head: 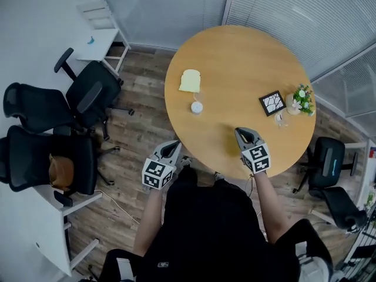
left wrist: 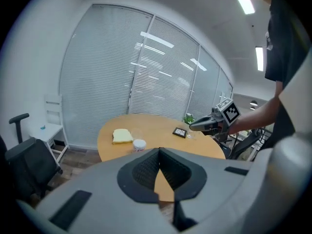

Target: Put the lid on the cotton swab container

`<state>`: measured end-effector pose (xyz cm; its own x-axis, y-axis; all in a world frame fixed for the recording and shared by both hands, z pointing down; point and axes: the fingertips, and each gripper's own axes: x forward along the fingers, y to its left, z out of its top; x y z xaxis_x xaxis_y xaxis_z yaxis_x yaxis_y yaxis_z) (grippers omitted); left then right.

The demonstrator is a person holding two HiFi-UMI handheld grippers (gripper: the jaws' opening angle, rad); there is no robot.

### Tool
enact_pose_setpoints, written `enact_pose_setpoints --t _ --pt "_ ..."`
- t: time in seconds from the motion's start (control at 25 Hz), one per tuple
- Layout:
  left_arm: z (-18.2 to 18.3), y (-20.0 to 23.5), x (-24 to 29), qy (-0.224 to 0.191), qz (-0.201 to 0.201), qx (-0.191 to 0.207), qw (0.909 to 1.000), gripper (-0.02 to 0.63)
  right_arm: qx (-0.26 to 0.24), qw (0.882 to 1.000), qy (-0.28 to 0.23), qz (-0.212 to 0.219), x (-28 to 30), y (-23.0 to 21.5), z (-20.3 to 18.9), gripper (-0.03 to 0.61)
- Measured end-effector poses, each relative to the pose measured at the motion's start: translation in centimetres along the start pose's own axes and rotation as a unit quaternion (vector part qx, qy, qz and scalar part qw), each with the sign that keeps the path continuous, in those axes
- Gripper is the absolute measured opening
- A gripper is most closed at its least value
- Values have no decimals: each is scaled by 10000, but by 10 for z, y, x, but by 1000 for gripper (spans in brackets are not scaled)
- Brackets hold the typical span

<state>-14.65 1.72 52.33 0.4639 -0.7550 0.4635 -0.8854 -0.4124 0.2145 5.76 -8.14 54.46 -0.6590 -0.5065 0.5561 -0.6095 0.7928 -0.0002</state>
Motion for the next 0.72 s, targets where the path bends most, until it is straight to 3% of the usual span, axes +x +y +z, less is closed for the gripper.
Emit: enact_pose_setpoints --t 0.36,0.72 --pt "-2 46 29 289 -863 264 9955 6 291 9977 65 -613 24 14 10 5" --pt "-8 60 61 498 -1129 364 9917 6 472 9955 251 -780 30 12 2 5"
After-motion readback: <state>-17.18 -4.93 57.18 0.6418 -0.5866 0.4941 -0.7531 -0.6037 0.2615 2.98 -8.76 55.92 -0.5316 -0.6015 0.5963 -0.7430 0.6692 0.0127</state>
